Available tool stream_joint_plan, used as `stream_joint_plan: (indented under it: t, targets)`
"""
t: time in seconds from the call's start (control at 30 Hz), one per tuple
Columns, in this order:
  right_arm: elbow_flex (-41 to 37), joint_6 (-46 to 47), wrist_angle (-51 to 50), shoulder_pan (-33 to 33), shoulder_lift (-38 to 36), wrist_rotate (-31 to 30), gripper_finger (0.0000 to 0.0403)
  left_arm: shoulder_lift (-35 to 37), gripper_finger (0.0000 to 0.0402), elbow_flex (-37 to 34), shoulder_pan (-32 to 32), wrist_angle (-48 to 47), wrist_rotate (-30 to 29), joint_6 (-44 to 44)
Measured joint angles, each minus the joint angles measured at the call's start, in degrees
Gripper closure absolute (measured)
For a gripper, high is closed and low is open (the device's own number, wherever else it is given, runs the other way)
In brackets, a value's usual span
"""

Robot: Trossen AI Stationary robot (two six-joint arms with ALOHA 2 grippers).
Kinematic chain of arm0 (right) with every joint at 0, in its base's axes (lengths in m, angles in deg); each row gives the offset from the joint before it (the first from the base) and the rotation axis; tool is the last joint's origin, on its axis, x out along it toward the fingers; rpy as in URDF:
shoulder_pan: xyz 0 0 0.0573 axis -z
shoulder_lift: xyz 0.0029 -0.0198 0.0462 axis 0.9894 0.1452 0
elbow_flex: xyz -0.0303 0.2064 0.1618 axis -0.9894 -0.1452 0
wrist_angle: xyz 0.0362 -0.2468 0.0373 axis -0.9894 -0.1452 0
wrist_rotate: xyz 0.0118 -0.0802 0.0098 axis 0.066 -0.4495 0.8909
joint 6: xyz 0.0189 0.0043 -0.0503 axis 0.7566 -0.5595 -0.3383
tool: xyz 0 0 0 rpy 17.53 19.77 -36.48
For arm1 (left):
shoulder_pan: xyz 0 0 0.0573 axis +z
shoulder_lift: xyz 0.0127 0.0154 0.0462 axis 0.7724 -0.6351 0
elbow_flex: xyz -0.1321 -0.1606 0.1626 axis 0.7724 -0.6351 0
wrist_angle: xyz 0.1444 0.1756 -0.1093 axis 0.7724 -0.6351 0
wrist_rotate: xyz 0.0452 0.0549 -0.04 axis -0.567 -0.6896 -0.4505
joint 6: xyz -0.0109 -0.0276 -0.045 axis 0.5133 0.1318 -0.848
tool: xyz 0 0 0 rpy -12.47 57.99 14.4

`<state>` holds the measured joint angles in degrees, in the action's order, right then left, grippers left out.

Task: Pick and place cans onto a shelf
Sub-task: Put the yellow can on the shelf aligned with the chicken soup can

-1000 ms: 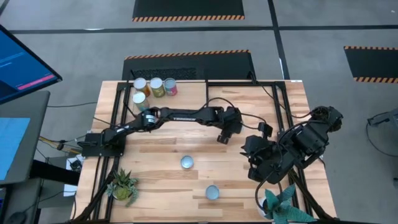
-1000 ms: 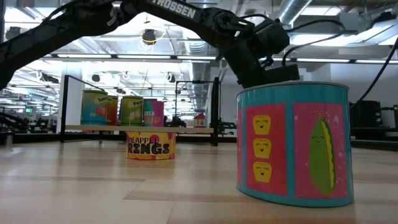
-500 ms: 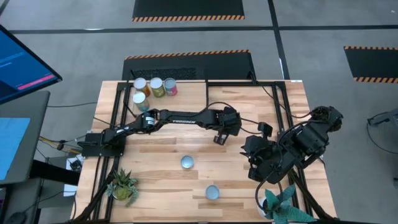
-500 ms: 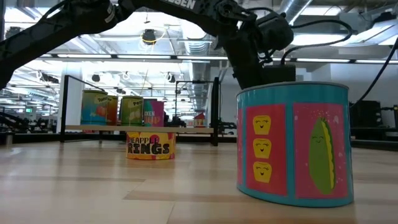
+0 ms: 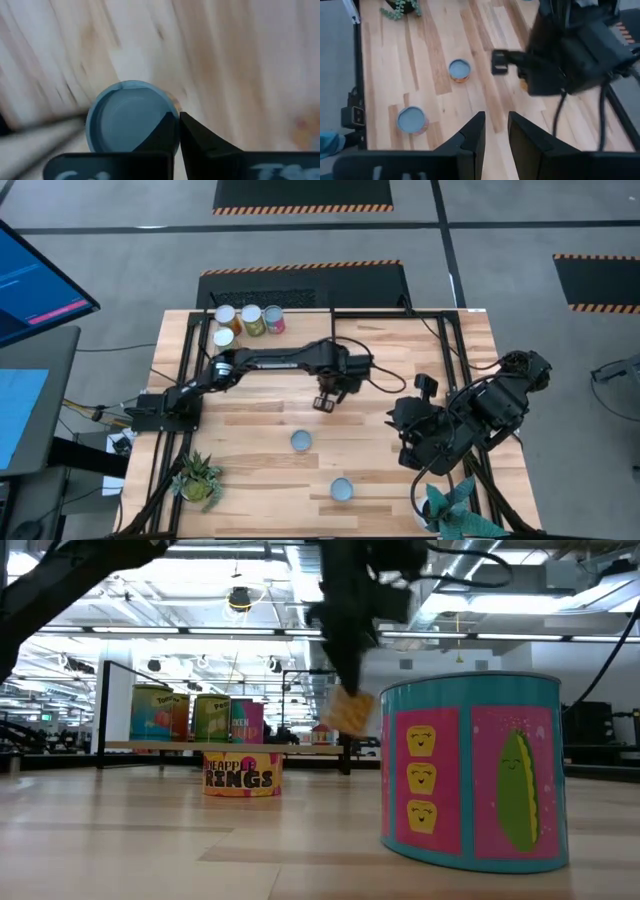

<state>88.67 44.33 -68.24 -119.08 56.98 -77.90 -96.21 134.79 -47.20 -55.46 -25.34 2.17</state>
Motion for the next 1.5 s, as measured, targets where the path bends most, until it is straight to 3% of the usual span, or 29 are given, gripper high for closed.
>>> stream_joint_plan:
  t: [0.2, 0.43, 0.63, 0.9, 1.07, 1.5]
  targets:
    - [0.0, -0.2, 0.0, 0.4, 0.0, -1.7, 0.0297, 5.1, 0.0401, 0.0, 0.1, -11.5, 2.6, -3.6]
    - [0.0, -0.1, 0.0, 0.4, 0.0, -1.7, 0.0297, 10.2, 0.0401, -0.9, 5.6, -10.8, 2.4, -2.5]
    - [0.0, 0.1, 0.0, 0.4, 0.0, -1.7, 0.0297, 10.2, 0.0401, -1.0, 13.2, -10.2, 3.3, -0.6]
    - [0.0, 1.1, 0.0, 0.3, 0.0, -1.7, 0.0297, 8.7, 0.0401, -5.6, 21.8, -4.6, 4.2, 1.4]
    - [0.0, 1.5, 0.0, 0.3, 0.0, -1.7, 0.0297, 8.5, 0.0401, -10.3, 25.3, 4.0, 4.3, 1.4]
    - [0.0, 2.0, 0.0, 0.4, 0.0, -1.7, 0.0297, 8.5, 0.0401, -16.5, 28.6, 10.3, 0.6, 1.9]
